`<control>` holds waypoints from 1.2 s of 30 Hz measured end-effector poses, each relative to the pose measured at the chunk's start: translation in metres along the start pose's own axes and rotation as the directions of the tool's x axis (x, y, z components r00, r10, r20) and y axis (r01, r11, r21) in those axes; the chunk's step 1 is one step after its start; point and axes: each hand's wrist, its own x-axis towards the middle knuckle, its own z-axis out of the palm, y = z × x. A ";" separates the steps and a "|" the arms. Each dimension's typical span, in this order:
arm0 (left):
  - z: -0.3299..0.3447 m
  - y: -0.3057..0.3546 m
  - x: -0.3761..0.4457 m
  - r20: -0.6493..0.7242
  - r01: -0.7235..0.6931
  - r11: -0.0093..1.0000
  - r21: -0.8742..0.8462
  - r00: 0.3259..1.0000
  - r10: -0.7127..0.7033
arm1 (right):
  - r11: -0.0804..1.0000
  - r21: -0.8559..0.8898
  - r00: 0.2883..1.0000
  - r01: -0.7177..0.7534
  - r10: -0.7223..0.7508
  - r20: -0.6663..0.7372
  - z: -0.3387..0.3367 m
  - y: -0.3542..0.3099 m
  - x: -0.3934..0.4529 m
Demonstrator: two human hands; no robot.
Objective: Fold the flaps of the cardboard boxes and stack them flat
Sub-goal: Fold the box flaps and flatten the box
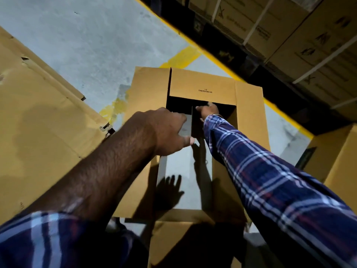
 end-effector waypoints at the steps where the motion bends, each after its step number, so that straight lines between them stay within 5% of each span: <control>1: 0.000 0.001 0.001 0.006 0.009 1.000 0.011 1.000 -0.009 | 0.997 -0.010 0.994 0.075 -0.075 -0.073 -0.003 -0.008 -0.006; 3: 0.002 0.003 -0.001 0.011 0.014 1.000 0.020 1.000 -0.014 | 0.945 -0.076 0.918 0.319 -0.328 -0.224 -0.013 -0.026 -0.020; 5: 0.001 0.001 0.000 0.004 0.011 1.000 -0.003 1.000 -0.011 | 0.818 -0.169 0.760 0.549 -0.573 -0.307 -0.024 -0.049 -0.029; 8: 0.000 -0.007 0.002 -0.023 0.020 1.000 -0.003 1.000 -0.021 | 0.702 -0.272 0.658 0.659 -0.712 -0.243 -0.037 -0.090 -0.012; 13: 0.006 -0.014 0.005 -0.070 0.026 1.000 0.015 0.997 -0.025 | 0.543 -0.696 0.812 0.470 -0.575 0.100 -0.046 -0.133 0.042; 19: 0.007 -0.021 0.008 -0.094 0.011 1.000 0.015 0.996 -0.010 | 0.320 -0.879 0.915 0.354 -0.314 0.255 -0.013 -0.114 0.089; 27: 0.010 -0.025 -0.004 -0.116 0.022 0.998 0.060 0.993 -0.015 | 0.413 -0.877 0.905 0.244 -0.421 0.053 0.023 -0.100 0.118; 36: 0.003 -0.029 -0.009 0.067 0.061 0.997 0.045 0.996 -0.064 | 0.395 -0.859 0.916 0.325 -0.358 0.182 0.008 -0.099 0.099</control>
